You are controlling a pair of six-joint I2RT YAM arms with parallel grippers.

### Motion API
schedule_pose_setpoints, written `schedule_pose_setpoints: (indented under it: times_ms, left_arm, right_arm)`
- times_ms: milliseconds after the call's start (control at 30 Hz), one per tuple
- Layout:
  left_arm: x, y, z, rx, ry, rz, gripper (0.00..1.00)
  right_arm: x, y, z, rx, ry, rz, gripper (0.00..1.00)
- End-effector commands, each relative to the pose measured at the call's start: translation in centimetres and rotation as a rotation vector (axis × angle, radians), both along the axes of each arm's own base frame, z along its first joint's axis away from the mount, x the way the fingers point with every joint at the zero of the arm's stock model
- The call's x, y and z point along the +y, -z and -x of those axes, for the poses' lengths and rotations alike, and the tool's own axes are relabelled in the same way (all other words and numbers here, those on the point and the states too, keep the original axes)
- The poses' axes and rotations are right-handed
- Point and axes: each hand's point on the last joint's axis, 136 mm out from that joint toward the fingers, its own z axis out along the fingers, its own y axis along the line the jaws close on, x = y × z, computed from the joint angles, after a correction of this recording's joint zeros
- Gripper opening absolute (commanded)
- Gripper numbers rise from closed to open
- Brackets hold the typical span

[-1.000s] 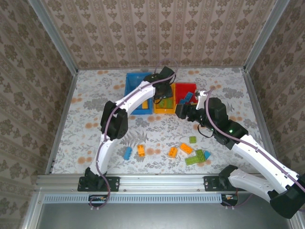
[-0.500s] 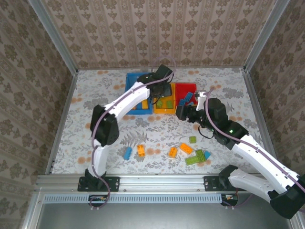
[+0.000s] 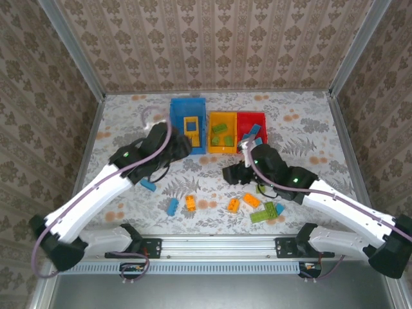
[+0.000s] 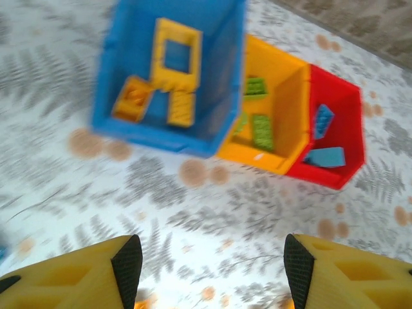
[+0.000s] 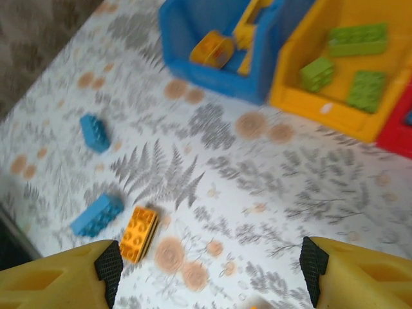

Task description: Sort the legos into containers by color

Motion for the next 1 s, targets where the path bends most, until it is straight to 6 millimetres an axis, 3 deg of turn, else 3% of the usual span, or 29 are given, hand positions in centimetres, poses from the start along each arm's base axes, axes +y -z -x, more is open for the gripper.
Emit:
schedule_pose_setpoints:
  times_ms: [0, 100, 200, 333, 500, 633, 767, 967]
  left_arm:
    - [7.6, 1.0, 3.9, 0.015, -0.201, -0.040, 0.64]
    - [12.4, 1.8, 7.1, -0.004, -0.308, -0.002, 0.66]
    - [15.6, 3.1, 9.5, -0.010, -0.370, 0.014, 0.64]
    - [19.1, 4.7, 12.3, 0.038, -0.436, -0.036, 0.64]
    - [20.8, 5.0, 13.9, 0.060, -0.455, -0.050, 0.64]
    - [21.2, 4.8, 14.2, 0.053, -0.457, -0.048, 0.64]
    - [21.0, 4.5, 14.0, 0.050, -0.448, -0.050, 0.64]
    - [20.8, 4.4, 13.9, 0.050, -0.446, -0.054, 0.64]
  right_arm:
    - [4.9, -0.6, 1.5, -0.049, -0.165, 0.012, 0.77]
    - [10.4, 1.0, 3.3, -0.050, -0.300, 0.040, 0.79]
    - [16.0, 3.6, 4.4, -0.023, -0.395, 0.068, 0.79]
    - [21.5, 7.1, 3.7, 0.001, -0.412, 0.087, 0.79]
    - [25.1, 11.5, 1.1, -0.003, -0.372, 0.168, 0.80]
    - [26.6, 14.5, -0.8, 0.023, -0.344, 0.223, 0.80]
    - [28.0, 16.1, -2.0, 0.038, -0.351, 0.241, 0.79]
    - [29.6, 18.4, -3.4, 0.063, -0.349, 0.295, 0.71]
